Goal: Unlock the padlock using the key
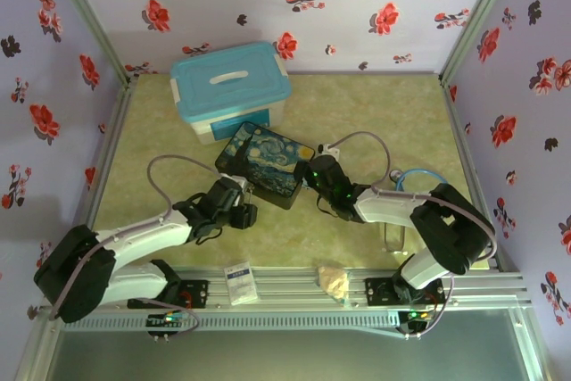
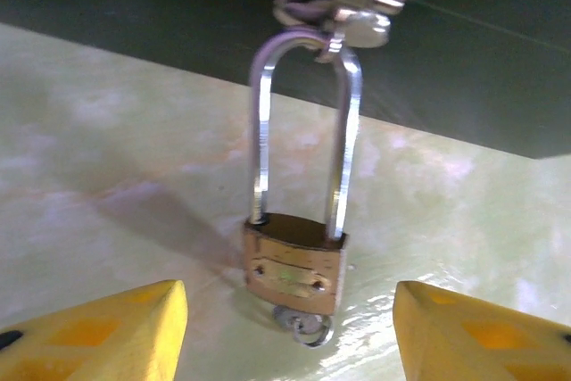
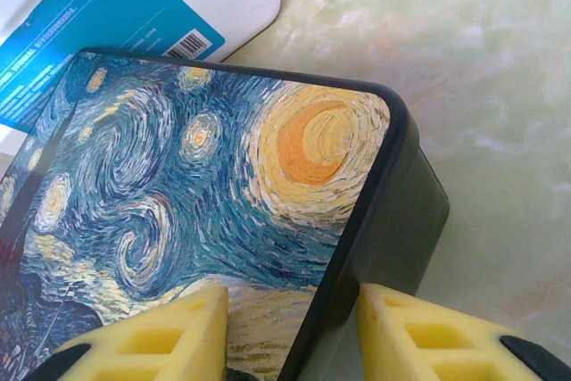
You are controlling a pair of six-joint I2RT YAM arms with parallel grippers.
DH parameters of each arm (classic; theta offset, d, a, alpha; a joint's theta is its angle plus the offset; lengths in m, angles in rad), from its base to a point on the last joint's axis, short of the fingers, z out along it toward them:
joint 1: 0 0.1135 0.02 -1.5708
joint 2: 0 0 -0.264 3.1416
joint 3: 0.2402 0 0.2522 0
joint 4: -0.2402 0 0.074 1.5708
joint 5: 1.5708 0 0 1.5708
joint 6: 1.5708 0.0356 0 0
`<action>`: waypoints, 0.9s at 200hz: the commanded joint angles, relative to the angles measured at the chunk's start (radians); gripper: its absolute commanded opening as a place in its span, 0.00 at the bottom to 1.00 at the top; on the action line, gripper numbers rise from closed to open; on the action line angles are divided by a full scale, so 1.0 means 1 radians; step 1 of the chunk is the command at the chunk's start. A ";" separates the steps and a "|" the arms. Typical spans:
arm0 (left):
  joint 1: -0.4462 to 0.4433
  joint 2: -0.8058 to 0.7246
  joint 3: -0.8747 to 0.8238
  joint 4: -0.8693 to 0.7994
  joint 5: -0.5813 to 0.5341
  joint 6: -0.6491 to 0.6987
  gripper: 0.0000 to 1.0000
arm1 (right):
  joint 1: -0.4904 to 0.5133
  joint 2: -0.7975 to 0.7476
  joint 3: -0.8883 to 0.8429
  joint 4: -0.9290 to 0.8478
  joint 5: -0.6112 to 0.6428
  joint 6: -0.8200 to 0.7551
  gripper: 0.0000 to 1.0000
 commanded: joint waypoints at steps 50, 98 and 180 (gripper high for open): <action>0.030 0.129 -0.032 0.165 0.063 0.054 0.58 | -0.011 0.031 -0.049 -0.118 -0.016 -0.026 0.37; 0.037 0.189 -0.065 0.264 0.079 0.067 0.55 | -0.012 0.031 -0.049 -0.112 -0.018 -0.035 0.37; 0.036 0.078 -0.130 0.214 0.053 -0.007 0.45 | -0.011 0.056 -0.040 -0.107 -0.026 -0.035 0.37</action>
